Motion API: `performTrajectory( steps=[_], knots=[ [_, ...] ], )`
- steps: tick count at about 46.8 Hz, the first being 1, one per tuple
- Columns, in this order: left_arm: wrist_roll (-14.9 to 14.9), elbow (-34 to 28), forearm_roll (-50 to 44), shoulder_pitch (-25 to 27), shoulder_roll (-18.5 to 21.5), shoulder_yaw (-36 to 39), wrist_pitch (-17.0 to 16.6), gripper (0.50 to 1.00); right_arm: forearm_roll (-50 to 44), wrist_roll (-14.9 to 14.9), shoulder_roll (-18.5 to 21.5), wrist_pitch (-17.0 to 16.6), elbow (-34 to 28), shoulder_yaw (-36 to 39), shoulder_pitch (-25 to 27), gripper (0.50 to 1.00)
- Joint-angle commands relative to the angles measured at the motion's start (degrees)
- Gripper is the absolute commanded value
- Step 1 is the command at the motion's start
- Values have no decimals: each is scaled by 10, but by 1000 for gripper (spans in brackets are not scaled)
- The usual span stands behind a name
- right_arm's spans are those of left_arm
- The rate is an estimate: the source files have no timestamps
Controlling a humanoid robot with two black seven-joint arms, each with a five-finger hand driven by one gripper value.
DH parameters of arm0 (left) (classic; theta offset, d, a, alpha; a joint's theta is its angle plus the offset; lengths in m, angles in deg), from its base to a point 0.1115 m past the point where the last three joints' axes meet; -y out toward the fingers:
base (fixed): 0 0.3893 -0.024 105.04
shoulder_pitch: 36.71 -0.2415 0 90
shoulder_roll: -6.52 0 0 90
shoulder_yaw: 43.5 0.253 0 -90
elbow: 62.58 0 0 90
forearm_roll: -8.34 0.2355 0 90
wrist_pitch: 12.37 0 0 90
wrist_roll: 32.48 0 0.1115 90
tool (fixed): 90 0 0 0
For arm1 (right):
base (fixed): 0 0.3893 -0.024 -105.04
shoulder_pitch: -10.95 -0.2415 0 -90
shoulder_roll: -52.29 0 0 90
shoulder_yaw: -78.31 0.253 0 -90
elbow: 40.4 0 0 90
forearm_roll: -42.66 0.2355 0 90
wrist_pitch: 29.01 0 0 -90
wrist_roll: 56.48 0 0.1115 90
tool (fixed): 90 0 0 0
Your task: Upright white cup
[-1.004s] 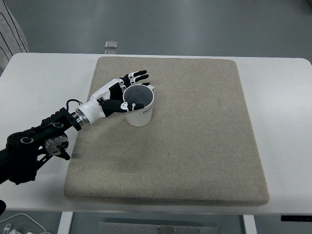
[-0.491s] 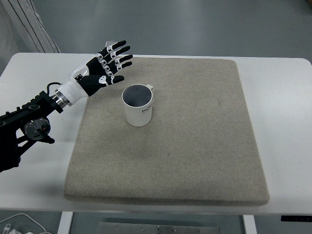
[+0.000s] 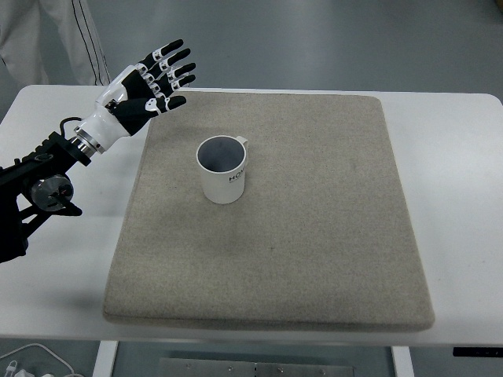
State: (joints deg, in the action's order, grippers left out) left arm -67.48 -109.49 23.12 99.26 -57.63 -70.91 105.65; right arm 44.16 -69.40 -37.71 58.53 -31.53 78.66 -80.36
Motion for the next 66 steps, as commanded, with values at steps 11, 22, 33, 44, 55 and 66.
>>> performTrajectory(
  steps=[11, 22, 33, 44, 55, 66],
  knots=[
    [0, 49, 0, 7, -2, 10, 7, 994, 0, 0, 0, 0, 0, 0, 0, 930],
    [27, 56, -50, 9, -7, 7, 9, 996, 0, 0, 0, 0, 0, 0, 0, 930],
    [121, 56, -123, 18, -7, 7, 7, 996, 1, 0, 0, 0, 0, 4, 0, 930],
    [188, 52, -154, 18, -8, 4, 15, 996, 1, 0, 0, -5, 1, 4, 0, 930],
    [242, 55, -197, 21, -8, 3, 12, 996, 2, 0, 0, -5, 1, 4, 0, 930],
    [288, 56, -244, 27, -7, 2, 11, 996, 1, 0, 0, -5, 1, 4, 1, 930]
  ],
)
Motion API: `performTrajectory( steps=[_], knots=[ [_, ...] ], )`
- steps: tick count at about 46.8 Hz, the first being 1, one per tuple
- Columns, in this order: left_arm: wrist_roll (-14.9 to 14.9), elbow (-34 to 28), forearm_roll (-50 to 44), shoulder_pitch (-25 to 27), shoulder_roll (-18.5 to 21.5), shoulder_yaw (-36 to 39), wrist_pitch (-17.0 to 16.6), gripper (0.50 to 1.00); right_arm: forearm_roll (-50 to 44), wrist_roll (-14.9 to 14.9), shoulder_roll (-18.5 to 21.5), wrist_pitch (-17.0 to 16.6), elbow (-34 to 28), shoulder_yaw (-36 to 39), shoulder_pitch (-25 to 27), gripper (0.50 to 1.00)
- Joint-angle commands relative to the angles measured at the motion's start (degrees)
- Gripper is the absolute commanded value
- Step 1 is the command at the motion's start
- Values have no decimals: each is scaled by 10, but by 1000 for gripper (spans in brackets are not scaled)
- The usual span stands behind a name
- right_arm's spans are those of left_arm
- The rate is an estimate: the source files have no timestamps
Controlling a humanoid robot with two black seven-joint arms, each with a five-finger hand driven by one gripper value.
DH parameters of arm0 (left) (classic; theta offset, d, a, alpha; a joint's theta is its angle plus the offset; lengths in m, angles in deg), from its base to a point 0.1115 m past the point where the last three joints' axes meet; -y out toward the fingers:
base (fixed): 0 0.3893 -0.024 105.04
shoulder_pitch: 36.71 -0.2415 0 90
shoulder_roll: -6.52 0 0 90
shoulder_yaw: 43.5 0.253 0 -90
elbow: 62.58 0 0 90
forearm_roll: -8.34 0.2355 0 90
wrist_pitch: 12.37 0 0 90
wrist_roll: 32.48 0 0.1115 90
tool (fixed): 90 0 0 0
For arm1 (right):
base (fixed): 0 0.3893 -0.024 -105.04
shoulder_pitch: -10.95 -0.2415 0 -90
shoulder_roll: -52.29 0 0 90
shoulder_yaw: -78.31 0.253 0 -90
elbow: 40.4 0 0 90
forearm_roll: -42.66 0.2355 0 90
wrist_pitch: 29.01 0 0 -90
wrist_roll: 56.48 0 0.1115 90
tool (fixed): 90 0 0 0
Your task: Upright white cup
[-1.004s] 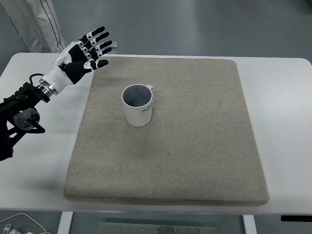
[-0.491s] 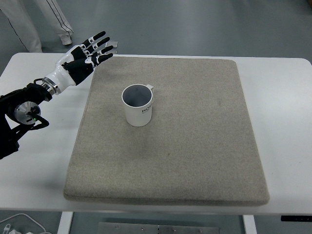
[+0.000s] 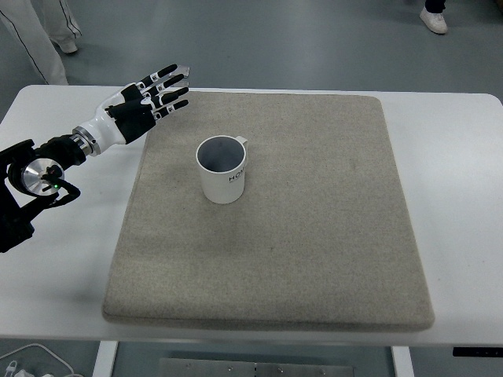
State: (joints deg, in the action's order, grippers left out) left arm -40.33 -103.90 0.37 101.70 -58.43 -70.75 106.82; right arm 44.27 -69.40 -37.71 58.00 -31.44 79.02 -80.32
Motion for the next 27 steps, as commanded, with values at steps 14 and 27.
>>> performTrajectory(
  steps=[14, 27],
  knots=[
    [65, 1, -71, 8, 2, -1, -30, 996, -1, 0, 0, 5, 0, -1, 0, 930],
    [69, 0, -84, 8, 1, -3, -60, 996, 0, 0, 0, 6, -1, -1, 0, 930]
  ],
)
